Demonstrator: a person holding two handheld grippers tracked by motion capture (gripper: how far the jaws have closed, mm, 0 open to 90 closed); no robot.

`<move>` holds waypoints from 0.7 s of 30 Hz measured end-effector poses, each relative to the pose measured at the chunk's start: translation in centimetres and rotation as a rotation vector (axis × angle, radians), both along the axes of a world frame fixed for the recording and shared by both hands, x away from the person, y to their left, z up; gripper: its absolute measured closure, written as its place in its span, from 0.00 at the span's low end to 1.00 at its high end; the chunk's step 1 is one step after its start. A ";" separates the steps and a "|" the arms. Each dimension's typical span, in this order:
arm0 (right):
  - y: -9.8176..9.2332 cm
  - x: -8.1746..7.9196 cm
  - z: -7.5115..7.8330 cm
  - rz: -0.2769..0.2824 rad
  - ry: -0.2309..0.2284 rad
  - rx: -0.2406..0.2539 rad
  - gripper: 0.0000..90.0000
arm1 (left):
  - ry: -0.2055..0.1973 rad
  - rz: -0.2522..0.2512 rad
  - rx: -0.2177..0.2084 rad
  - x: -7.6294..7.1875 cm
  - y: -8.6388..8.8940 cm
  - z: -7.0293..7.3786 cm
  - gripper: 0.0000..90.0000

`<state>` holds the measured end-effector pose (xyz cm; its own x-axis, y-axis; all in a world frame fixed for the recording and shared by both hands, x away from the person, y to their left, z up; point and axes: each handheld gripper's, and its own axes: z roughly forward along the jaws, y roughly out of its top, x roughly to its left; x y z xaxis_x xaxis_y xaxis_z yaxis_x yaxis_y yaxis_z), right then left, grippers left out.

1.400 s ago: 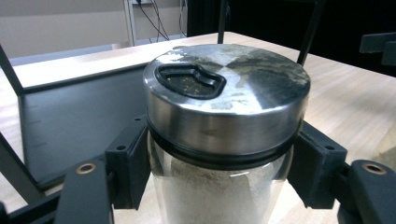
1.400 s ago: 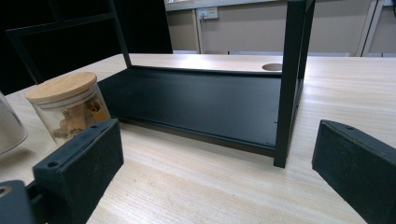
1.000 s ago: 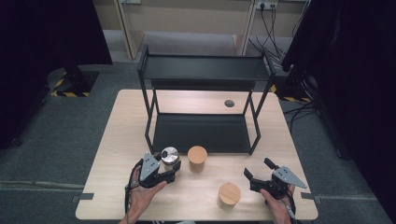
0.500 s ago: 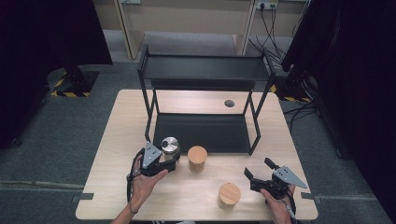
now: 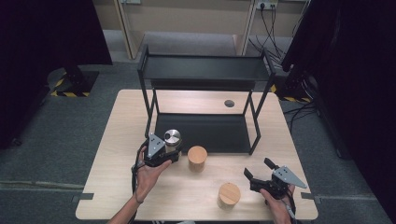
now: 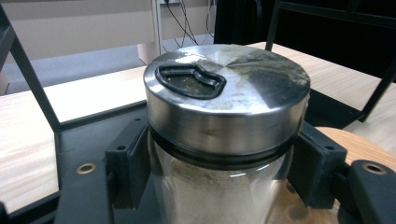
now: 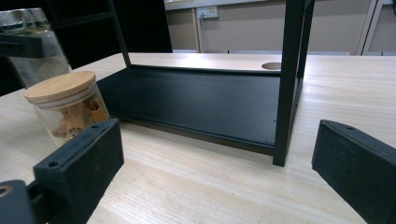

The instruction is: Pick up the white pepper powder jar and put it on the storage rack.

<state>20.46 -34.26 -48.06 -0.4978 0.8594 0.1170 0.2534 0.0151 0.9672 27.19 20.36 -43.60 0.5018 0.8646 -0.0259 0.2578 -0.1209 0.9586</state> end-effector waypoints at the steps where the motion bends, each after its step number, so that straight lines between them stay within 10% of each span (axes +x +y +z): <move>1: 0.0 0.0 0.0 0.001 0.000 0.000 0.03 | 0.001 0.002 0.004 0.2 -0.1 0.0 0.34; 21: 0.0 0.1 0.0 0.004 0.005 0.002 0.03 | 0.019 0.074 0.017 3.5 -2.0 -1.0 0.34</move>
